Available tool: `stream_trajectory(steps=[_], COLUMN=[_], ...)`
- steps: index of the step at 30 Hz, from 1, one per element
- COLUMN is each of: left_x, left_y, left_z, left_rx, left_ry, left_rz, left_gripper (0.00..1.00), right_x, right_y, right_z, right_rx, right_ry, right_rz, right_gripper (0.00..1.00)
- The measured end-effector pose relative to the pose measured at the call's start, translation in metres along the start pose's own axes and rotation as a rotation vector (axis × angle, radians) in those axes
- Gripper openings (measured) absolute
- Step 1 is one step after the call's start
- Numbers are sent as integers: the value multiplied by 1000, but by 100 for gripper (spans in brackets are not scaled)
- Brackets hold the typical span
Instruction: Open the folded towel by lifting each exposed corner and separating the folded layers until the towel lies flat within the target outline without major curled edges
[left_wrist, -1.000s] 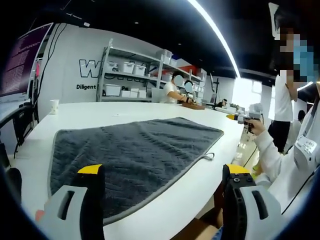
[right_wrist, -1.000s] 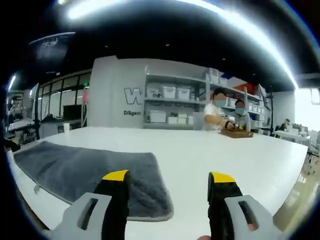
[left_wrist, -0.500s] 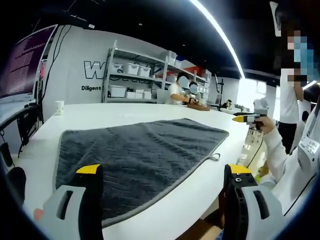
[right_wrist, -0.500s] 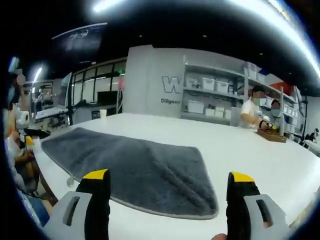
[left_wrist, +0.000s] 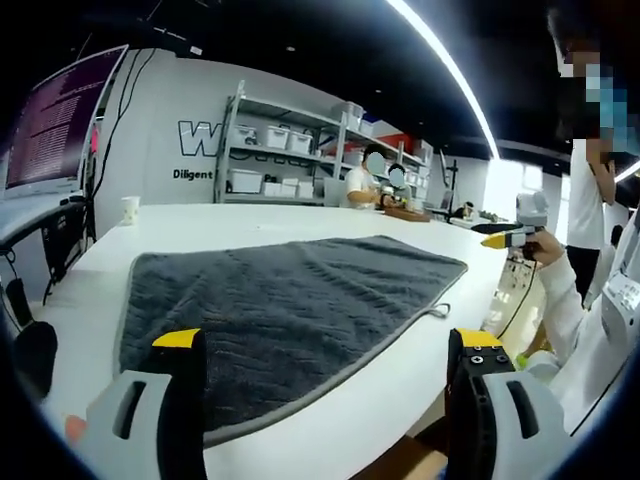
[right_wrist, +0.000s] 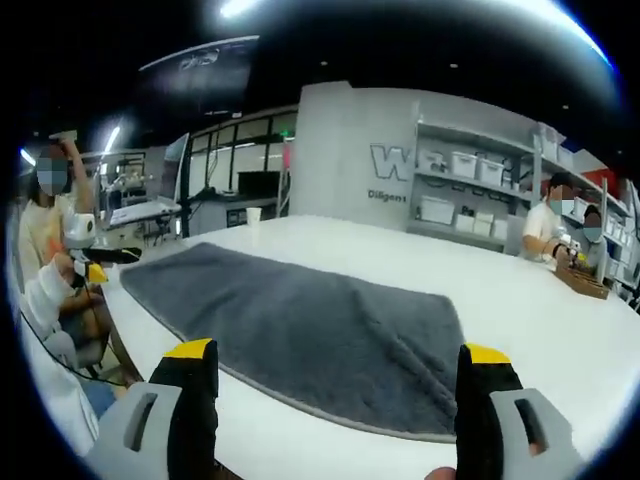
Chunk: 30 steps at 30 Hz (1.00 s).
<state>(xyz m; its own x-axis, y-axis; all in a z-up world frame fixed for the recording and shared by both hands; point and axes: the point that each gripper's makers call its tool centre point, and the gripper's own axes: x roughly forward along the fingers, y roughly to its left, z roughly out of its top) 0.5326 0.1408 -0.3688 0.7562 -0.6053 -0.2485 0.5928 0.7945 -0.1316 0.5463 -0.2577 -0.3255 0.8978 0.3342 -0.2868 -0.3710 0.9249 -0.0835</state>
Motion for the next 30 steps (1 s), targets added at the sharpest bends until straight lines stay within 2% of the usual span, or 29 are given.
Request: stream_trajectory(steps=[2, 9, 16, 20, 26, 30], left_x=[-1, -5, -5, -5, -7, -6], left_y=[1, 8, 13, 13, 14, 18], left_z=[-4, -1, -3, -7, -8, -6], left_rx=[18, 27, 25, 20, 25, 31], left_ry=[16, 14, 11, 18, 19, 21], left_rz=[19, 29, 21, 12, 6, 3], left_gripper=[99, 99, 99, 99, 99, 99], right_x=[2, 10, 15, 17, 22, 32], right_y=[4, 3, -4, -18, -50, -69], right_z=[-10, -17, -25, -25, -13, -9], right_rx=[-19, -29, -59, -149, -161, -199], right_ry=[53, 63, 114, 174, 191, 209], right_rz=[19, -9, 1, 1, -22, -37], right_gripper=[99, 99, 98, 99, 97, 97])
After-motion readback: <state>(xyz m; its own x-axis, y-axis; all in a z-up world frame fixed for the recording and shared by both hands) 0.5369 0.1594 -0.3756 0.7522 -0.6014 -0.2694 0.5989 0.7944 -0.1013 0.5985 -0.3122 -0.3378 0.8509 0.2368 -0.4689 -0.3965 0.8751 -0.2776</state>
